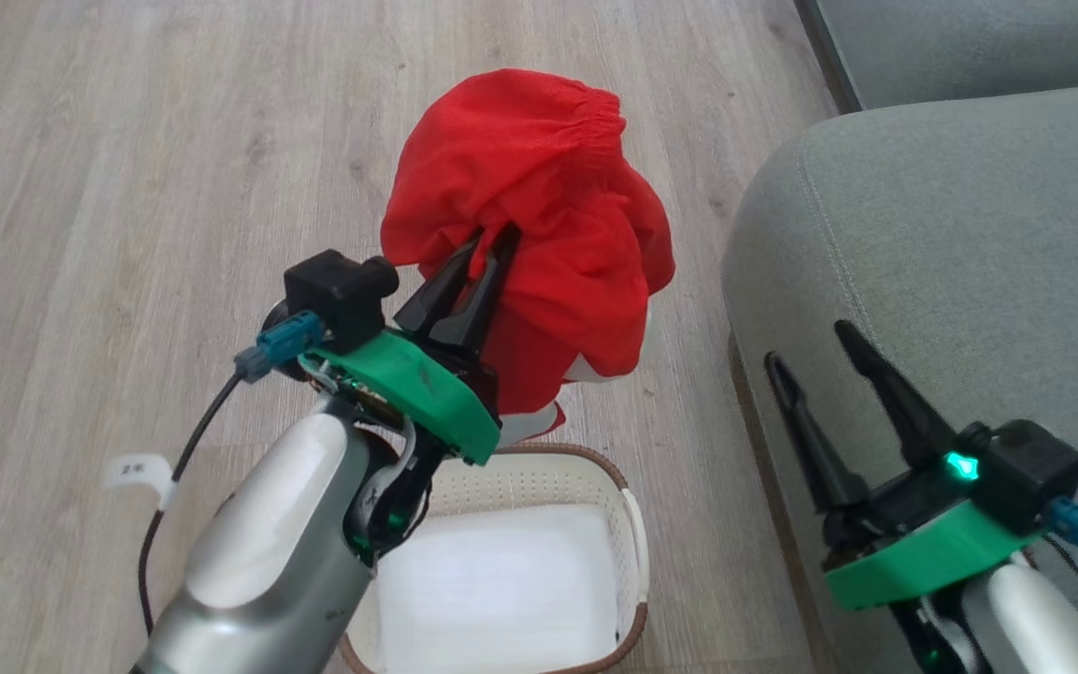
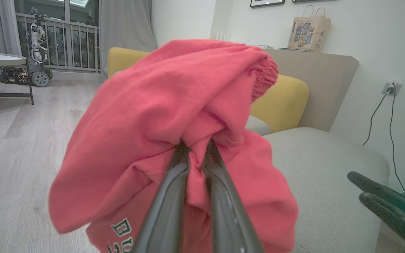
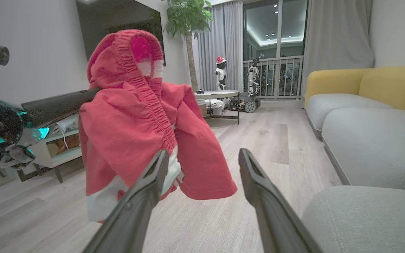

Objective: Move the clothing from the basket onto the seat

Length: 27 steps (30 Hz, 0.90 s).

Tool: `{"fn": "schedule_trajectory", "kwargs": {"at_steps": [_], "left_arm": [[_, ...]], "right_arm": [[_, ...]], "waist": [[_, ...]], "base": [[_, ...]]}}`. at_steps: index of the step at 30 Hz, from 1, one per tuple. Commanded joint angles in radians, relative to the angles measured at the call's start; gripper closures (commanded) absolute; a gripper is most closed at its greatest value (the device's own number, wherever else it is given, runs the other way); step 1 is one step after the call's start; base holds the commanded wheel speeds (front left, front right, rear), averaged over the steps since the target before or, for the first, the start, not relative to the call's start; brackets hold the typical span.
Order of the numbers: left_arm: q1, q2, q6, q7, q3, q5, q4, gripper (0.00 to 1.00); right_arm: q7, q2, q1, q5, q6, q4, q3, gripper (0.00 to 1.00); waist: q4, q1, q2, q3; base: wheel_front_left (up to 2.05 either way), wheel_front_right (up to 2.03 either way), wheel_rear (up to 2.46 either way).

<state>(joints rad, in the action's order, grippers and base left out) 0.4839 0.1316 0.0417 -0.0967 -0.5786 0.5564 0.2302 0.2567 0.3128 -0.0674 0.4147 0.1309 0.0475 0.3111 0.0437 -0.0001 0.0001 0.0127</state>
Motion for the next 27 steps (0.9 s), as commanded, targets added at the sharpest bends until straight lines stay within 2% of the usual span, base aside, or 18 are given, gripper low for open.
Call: {"fn": "schedule_trajectory", "kwargs": {"at_steps": [1,8,14,23,27], "left_arm": [[0.043,0.022,-0.009,0.0,0.031,0.006,-0.046,1.0],[0.03,0.017,-0.012,0.011,0.016,0.014,-0.063,1.0],[0.031,0.002,-0.007,0.016,-0.006,0.017,-0.063,1.0],[0.037,-0.025,0.01,0.028,-0.049,0.031,-0.054,1.0],[0.046,-0.037,0.015,0.034,-0.07,0.035,-0.049,1.0]], "right_arm": [[0.005,0.015,-0.019,0.008,0.0,0.027,0.022,0.0],[0.005,0.055,-0.081,0.051,0.0,-0.009,0.136,0.0],[0.005,0.081,-0.168,0.076,0.0,-0.091,0.249,0.0],[0.005,0.086,-0.301,0.093,0.0,-0.204,0.411,0.0],[0.005,0.057,-0.357,0.077,0.0,-0.292,0.437,0.0]], "waist": [[0.001,0.0001,-0.0001,-0.001],[0.001,0.0001,-0.0001,-0.01],[-0.012,0.0001,-0.0001,-0.015],[-0.049,0.0001,-0.0001,-0.015],[-0.066,0.0001,-0.0001,-0.015]], "base": [[0.0,0.0,0.0],[0.0,0.0,0.0],[0.0,0.0,0.0],[0.0,0.0,0.0],[0.0,0.0,0.0]]}}
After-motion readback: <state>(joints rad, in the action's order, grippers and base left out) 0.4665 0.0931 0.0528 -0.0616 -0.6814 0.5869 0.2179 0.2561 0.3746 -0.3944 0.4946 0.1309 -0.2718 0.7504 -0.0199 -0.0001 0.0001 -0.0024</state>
